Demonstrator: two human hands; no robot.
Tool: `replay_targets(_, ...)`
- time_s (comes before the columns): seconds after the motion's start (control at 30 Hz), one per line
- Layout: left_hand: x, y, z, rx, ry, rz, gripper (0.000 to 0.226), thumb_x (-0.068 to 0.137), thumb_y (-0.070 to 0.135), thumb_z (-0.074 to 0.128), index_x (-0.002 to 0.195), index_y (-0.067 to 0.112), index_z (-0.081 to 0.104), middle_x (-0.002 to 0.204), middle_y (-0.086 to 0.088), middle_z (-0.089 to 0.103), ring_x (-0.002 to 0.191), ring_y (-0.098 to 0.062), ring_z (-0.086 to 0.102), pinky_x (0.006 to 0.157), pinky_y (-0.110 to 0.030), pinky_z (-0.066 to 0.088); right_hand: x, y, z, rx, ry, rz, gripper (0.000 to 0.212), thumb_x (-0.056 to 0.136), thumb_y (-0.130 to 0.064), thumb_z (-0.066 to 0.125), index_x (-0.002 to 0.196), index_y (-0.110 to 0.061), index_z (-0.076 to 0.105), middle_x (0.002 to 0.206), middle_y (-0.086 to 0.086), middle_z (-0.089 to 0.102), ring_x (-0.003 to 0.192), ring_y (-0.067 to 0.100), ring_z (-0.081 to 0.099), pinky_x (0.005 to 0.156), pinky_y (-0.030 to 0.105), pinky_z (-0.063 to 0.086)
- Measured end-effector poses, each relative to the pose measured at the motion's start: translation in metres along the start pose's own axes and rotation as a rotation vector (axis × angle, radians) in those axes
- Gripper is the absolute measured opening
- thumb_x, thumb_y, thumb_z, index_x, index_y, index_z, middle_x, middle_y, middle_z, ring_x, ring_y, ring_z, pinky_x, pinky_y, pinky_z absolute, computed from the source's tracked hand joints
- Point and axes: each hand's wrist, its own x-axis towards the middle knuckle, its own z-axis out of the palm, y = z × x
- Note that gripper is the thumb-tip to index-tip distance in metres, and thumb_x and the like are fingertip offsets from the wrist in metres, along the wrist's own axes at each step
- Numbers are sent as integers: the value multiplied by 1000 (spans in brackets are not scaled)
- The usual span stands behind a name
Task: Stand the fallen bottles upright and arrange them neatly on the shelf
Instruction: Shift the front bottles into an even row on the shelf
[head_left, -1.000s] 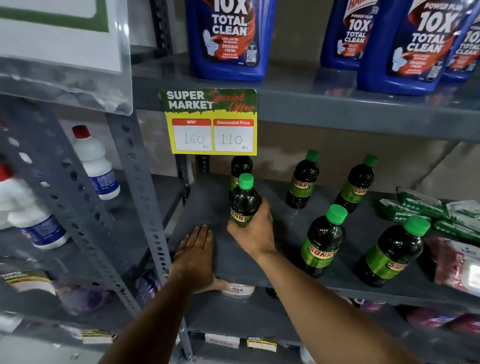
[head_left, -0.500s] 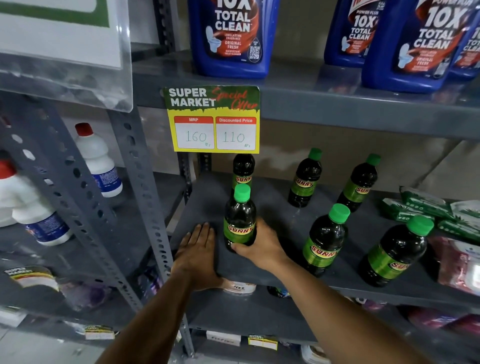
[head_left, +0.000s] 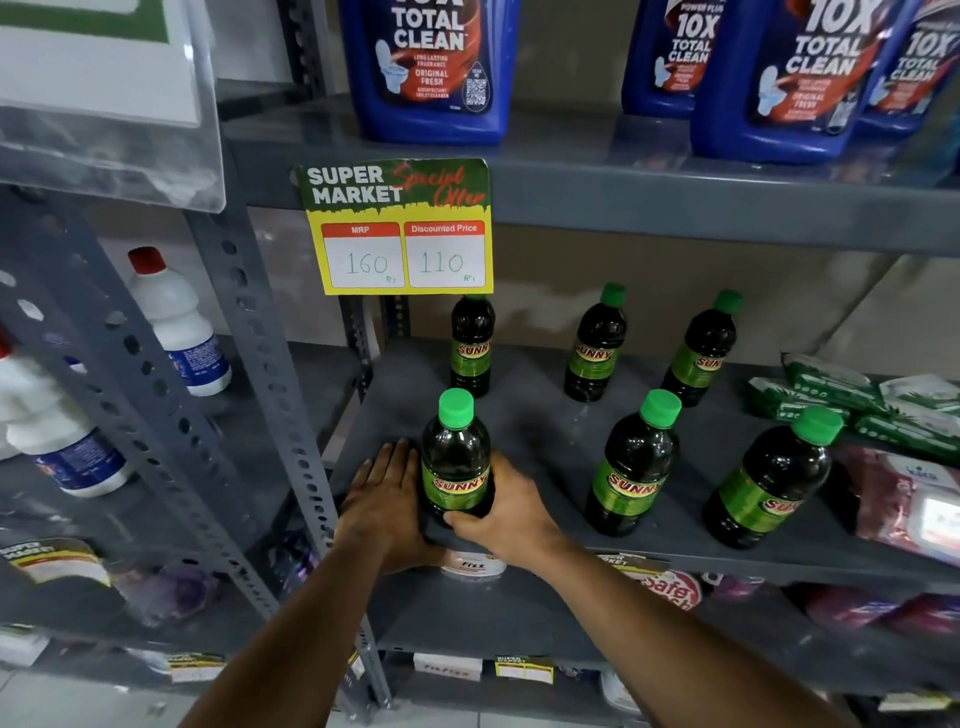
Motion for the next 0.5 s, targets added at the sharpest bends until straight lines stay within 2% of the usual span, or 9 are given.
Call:
replay_targets(0.1,0,0,0,-3,-1,1,151,47,94,56,154,16,-18,165,-6,-14,150,-23,-13,122,-44,-3,-5,-2,-1,25,-14,-28,69,66,-28,84,127,-30,51,110,-19,62,106,1,61,80,0,41)
replay_targets(0.17,0,-1,1,-1,13,2,152,47,97,54,154,16,-17,165,-6,-13,151,-22,-12,122,-43,-2,-18,3,-2,73,51,-92,73,67,-30,80,133,-31,47,120,-14,59,113,-1,57,93,8,42)
replay_targets(0.23,-1,-2,1,-4,30,3,154,44,100,51,154,15,-15,165,-6,-11,151,-22,-11,123,-42,-2,-43,13,-2,89,250,-140,67,70,-32,75,130,-28,47,119,-8,55,114,5,55,98,23,44)
replay_targets(0.33,-3,-3,4,-2,66,19,156,41,102,48,155,13,-12,166,-7,-8,151,-22,-8,124,-43,1,-79,45,-12,-57,666,-178,54,68,-39,74,113,-21,49,102,-8,42,95,19,51,85,33,43)
replay_targets(0.4,-3,-3,6,-7,89,23,155,43,101,49,155,13,-11,166,-7,-7,151,-22,-6,124,-42,2,-89,61,-31,-121,884,-106,64,63,-38,79,112,-13,46,107,3,41,96,32,51,85,42,43)
replay_targets(0.47,-3,-5,7,-7,99,28,154,42,101,48,155,13,-10,166,-7,-6,151,-23,-5,124,-42,2,-87,71,-57,-168,1022,-27,74,58,-28,83,116,-4,44,110,21,44,101,45,50,89,53,44)
replay_targets(0.5,-2,-4,7,-4,102,36,155,41,102,46,155,13,-9,166,-7,-5,151,-23,-4,124,-42,2,-85,75,-73,-176,1069,10,78,57,-25,84,118,0,43,113,25,45,104,45,49,91,53,43)
